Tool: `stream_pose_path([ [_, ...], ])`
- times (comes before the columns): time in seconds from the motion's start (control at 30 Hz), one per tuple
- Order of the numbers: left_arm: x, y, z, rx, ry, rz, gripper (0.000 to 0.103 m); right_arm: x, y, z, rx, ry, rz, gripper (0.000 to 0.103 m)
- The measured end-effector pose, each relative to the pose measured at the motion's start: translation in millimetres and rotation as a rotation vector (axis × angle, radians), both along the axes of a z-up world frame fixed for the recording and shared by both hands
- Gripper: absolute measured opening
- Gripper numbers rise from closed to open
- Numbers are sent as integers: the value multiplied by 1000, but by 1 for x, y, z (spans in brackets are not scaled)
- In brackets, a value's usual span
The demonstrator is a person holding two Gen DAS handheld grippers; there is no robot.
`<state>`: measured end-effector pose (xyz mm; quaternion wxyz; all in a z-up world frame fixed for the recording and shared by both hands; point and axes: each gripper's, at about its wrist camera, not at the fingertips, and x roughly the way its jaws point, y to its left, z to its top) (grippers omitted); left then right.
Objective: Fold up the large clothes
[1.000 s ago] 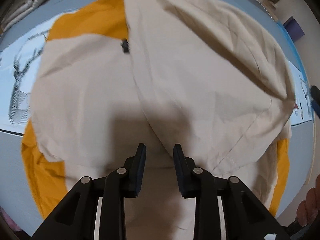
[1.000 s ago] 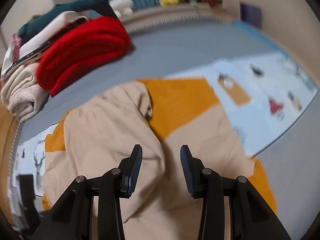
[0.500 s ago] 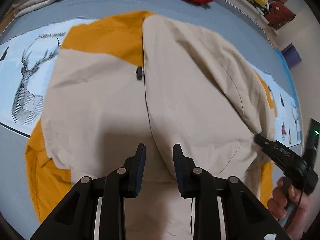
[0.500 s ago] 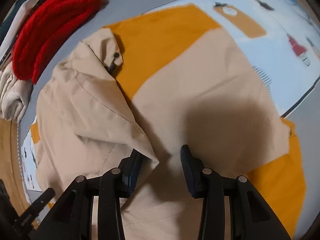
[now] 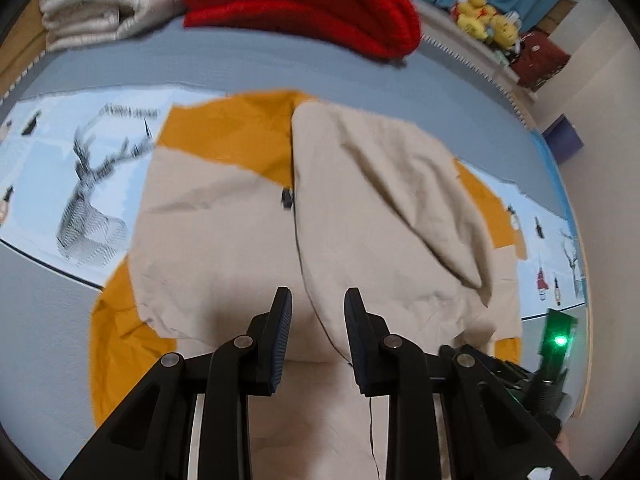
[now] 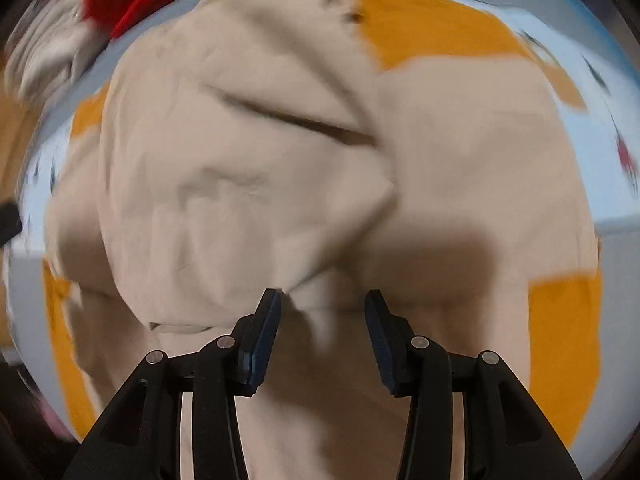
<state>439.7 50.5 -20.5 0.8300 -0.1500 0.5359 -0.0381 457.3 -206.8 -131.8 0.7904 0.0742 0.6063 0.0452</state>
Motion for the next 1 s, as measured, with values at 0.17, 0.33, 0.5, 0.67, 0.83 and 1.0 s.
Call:
stream_pose_path([
  [0.17,-30,13,47,43,-180,-9,23,-35,-11,112,22,-389,40,45],
  [0.33,-83,27,86,87,-323,-43,11,-96,-31,205,-4,-687,19,45],
  [0.5,-153,48,119,99,-431,-18,11,-186,-72,270,-8,-857,-50,45],
  [0.67,-237,71,123,99,-457,-45,11,-269,-115,275,-54,-849,-79,45],
  [0.83,-293,103,86,170,-351,-72,8,-334,-150,234,-66,-756,-117,33],
  [1.0,-307,137,38,14,-191,99,3,-347,-175,172,-44,-577,-186,32],
])
